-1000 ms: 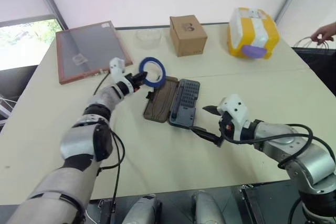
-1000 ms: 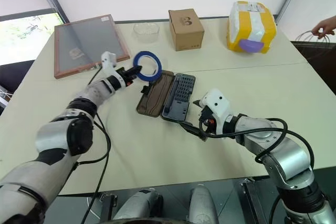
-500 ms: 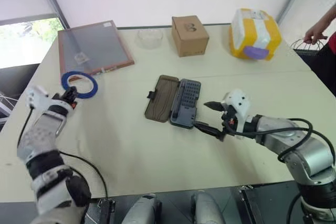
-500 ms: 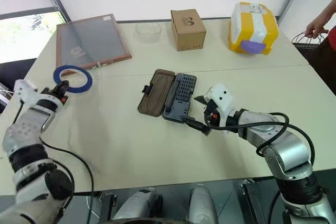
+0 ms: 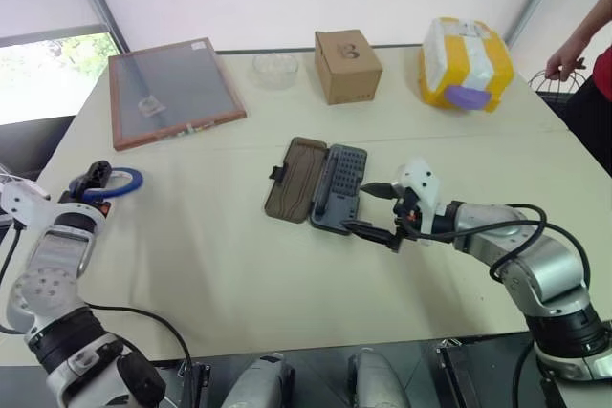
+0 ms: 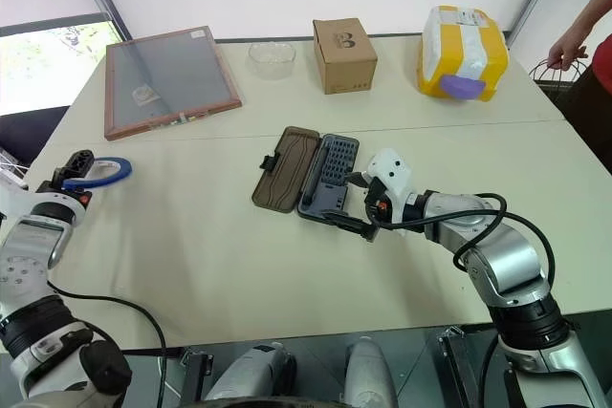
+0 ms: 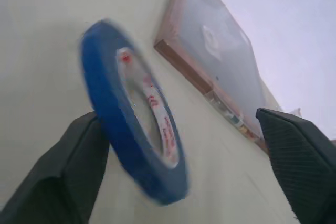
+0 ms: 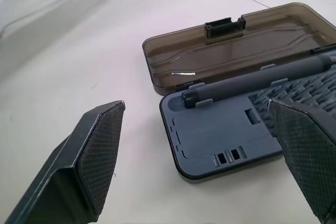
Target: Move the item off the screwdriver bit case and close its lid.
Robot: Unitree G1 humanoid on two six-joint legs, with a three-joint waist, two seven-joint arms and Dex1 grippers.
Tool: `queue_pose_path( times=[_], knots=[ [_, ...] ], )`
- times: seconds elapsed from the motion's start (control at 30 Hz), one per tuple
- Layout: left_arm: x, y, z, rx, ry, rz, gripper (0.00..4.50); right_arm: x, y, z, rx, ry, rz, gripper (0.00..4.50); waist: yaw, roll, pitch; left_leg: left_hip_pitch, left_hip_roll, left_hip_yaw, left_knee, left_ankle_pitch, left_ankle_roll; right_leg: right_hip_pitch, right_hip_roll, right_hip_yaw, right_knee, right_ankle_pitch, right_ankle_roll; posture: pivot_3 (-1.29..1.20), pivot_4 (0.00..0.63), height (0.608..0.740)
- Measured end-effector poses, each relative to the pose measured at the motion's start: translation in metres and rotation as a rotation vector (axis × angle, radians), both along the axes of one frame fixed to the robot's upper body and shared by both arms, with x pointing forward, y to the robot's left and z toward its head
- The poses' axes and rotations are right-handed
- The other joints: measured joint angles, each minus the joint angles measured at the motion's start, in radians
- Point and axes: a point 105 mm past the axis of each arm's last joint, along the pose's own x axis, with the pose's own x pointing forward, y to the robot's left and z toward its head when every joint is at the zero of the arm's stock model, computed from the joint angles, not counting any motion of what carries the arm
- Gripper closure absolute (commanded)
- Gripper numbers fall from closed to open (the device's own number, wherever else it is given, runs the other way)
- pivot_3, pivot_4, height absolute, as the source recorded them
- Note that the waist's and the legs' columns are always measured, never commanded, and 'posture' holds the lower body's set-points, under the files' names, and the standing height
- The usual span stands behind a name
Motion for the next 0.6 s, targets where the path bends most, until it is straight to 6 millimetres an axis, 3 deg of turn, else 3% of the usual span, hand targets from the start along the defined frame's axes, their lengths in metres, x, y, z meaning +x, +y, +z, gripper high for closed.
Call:
queue_pose_path(
  times=[0.27, 0.37, 0.43, 0.5, 0.6],
  knots=[
    [-0.060, 0.018, -0.010, 0.428, 0.406, -0.342, 0.02, -0.002, -0.010, -0.010, -0.008, 0.028, -0.038, 0.00, -0.004, 0.002, 0.001, 0.001, 0.000, 0.002, -0.005, 0.000, 0.000, -0.003, 0.000, 0.001, 0.000, 0.000, -0.001, 0.00, 0.150, 0.740],
    [-0.076, 0.035, -0.016, 0.654, 0.636, -0.457, 0.02, -0.002, -0.012, -0.010, -0.006, 0.026, -0.053, 0.00, 0.004, 0.005, 0.003, 0.002, 0.000, 0.002, -0.006, 0.000, 0.000, -0.001, 0.000, 0.001, -0.002, -0.001, -0.001, 0.00, 0.150, 0.740],
    [-0.072, 0.045, -0.009, 0.756, 0.684, -0.492, 0.02, -0.001, -0.011, -0.010, -0.001, 0.024, -0.061, 0.00, 0.011, 0.007, 0.005, 0.002, 0.000, 0.002, -0.006, 0.000, 0.000, -0.001, 0.001, 0.001, -0.007, -0.001, -0.001, 0.00, 0.150, 0.740],
    [-0.059, 0.046, 0.011, 0.883, 0.671, -0.557, 0.02, 0.000, -0.013, -0.010, -0.001, 0.020, -0.071, 0.00, 0.019, 0.007, 0.005, 0.002, 0.001, 0.002, -0.008, 0.000, 0.000, 0.001, 0.002, 0.001, -0.012, 0.000, -0.001, 0.00, 0.150, 0.740],
    [-0.027, 0.017, 0.055, 0.968, 0.449, -0.658, 0.02, 0.001, -0.017, -0.007, -0.004, 0.010, -0.090, 0.00, 0.030, 0.008, 0.005, 0.002, 0.001, 0.002, -0.008, 0.000, 0.000, 0.001, 0.001, 0.000, -0.014, 0.000, -0.001, 0.00, 0.150, 0.740]
  ],
)
